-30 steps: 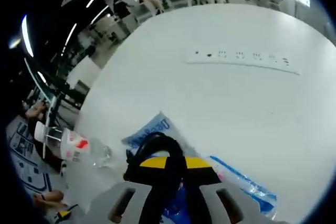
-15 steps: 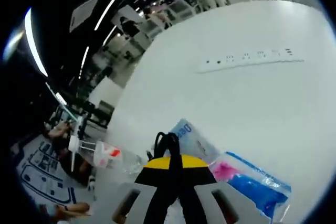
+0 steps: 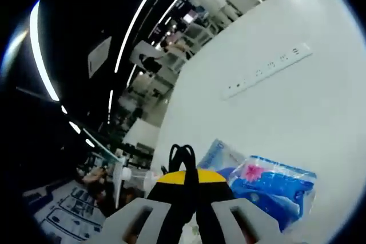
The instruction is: Arrange the tabletop items into an orderly group along one side of the table until the central work area is clear of visible clutter.
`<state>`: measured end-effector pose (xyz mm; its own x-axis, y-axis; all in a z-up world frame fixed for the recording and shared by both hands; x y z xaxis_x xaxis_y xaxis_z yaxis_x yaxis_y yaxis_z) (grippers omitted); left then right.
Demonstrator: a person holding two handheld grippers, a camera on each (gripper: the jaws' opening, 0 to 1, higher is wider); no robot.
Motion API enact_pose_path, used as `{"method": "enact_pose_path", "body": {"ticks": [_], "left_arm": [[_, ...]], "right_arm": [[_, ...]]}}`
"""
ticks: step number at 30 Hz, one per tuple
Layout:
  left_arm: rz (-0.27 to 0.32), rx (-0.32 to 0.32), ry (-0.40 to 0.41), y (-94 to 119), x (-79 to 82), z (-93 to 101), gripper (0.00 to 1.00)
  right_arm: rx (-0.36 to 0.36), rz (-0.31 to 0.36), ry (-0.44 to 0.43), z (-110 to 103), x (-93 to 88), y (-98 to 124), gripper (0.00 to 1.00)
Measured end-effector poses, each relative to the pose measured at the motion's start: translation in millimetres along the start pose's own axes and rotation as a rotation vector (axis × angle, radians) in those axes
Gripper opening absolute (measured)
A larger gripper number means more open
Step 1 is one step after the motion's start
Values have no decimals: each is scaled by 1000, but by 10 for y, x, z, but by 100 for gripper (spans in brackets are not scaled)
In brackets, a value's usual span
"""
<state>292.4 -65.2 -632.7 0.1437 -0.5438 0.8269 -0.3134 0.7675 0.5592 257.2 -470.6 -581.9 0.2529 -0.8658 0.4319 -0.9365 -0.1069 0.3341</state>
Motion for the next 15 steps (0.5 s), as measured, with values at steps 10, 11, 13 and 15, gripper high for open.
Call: {"method": "enact_pose_path", "body": {"ticks": [10,11,13,15], "left_arm": [[-11,10,-3,-6,-1,2,71],[-15,10,-6,-9,-2,6,71],[-17,10,-8,-16,-3,12,71],[-21,13,-9,-23,-7,10,71]], "right_arm": [[14,110,-66,218,99,609,0],[9,126,-77,280,125,705,0],[-3,148,-87,377,163,852,0],[-17,165,-97,475,195,989,0]]}}
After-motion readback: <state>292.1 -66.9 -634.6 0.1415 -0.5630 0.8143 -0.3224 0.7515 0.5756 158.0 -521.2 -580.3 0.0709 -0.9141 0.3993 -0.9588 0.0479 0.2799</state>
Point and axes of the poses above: the point that each gripper's makers call its tool centre point, and the gripper's own axes: y roughly backward along the fingers, z roughly to its right, x roughly out of its top, the point moved 10 cm from there along y, roughly backward along the fingers, and after that the axes turned 6 degrees about x, right-handed, at the moved point
